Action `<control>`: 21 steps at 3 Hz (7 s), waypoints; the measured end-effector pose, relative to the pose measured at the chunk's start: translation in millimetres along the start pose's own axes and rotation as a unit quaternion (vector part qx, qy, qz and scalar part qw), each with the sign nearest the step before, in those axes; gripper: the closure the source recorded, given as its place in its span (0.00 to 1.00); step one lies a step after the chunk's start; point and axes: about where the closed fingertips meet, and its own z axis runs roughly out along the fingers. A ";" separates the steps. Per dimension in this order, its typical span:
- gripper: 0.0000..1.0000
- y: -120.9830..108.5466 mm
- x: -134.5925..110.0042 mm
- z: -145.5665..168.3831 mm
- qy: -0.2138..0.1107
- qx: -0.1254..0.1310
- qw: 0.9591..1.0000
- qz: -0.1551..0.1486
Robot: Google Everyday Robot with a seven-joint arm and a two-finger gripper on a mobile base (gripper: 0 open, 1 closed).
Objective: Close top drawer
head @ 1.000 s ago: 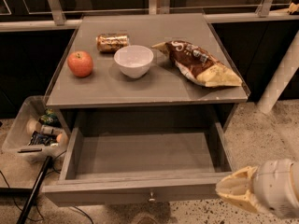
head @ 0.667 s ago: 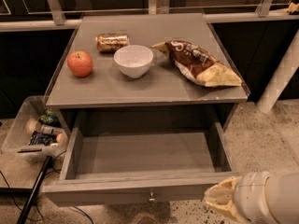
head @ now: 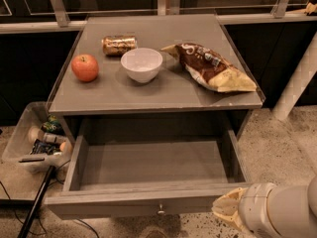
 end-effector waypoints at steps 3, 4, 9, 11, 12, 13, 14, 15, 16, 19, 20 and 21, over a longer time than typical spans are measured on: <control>1.00 2.1 7.2 43.1 -0.007 -0.008 1.000 0.000; 1.00 -6.2 14.3 70.4 -0.007 -0.011 1.000 0.008; 0.12 -14.1 6.9 96.9 -0.011 -0.024 1.000 0.012; 0.18 -34.2 -17.2 116.0 -0.028 -0.029 0.999 0.001; 0.42 -59.7 -37.0 139.7 -0.038 -0.052 0.998 -0.024; 0.64 -110.9 -73.3 166.1 -0.053 -0.056 0.996 -0.051; 0.63 -109.7 -73.1 165.2 -0.053 -0.056 0.996 -0.051; 0.40 -109.6 -73.1 165.2 -0.053 -0.056 0.996 -0.051; 0.17 -109.6 -73.1 165.2 -0.053 -0.056 0.996 -0.051; 0.00 -118.4 -92.6 168.2 -0.053 -0.047 0.995 -0.063; 0.00 -149.9 -123.9 166.3 -0.062 -0.007 0.996 -0.070; 0.00 -175.7 -131.1 154.7 -0.080 0.037 0.995 -0.056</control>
Offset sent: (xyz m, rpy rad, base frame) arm 0.0016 0.0246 -0.0437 0.0132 0.0096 0.0115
